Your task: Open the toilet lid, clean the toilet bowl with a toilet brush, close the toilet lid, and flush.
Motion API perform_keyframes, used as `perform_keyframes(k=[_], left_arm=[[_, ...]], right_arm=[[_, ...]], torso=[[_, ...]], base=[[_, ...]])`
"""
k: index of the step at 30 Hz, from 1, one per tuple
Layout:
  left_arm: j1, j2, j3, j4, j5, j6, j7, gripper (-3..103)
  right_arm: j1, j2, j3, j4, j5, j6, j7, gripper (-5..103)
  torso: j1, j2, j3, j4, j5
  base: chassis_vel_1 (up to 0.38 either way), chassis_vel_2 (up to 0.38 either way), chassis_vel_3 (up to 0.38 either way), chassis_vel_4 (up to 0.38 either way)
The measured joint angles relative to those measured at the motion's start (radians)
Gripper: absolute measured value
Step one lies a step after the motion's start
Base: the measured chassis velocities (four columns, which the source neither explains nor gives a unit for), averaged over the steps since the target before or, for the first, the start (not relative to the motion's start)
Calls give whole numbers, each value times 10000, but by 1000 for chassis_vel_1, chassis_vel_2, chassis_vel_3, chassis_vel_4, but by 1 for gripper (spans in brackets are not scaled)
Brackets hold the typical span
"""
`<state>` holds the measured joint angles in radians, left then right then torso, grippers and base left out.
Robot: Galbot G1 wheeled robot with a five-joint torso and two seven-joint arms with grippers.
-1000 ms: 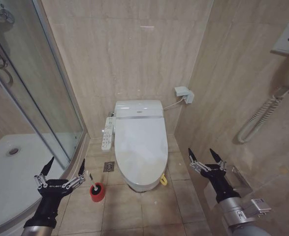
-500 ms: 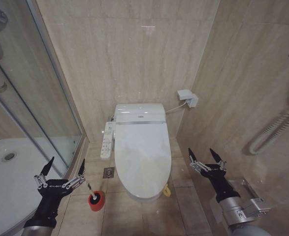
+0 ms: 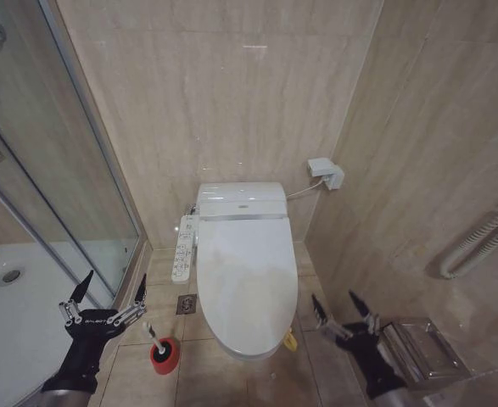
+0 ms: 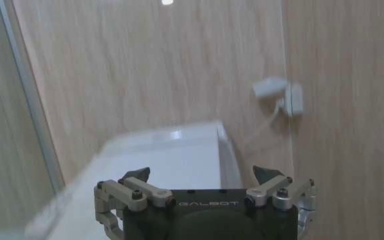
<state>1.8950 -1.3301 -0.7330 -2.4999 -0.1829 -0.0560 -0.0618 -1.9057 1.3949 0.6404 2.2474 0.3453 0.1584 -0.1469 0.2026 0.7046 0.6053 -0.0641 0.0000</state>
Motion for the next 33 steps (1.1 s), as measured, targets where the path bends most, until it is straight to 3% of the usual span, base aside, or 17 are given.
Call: perform_keyframes(k=[8,17,33], left_arm=[[0,0,0,0,0,0,0,100],[0,0,0,0,0,0,0,100],[-1,0,0,0,0,0,0,100]], right_arm=[[115,35,-405,-2128,-673,507,-251,100],[499,-78,-556,-3549,-804,566,-258,100],[1886,-167,-1467,-5420,-1350,378,563,100]], torso=[[2,0,1,1,0],[2,0,1,1,1],[3,0,2,1,1]], base=[[0,0,0,0],[0,0,0,0],[0,0,0,0]])
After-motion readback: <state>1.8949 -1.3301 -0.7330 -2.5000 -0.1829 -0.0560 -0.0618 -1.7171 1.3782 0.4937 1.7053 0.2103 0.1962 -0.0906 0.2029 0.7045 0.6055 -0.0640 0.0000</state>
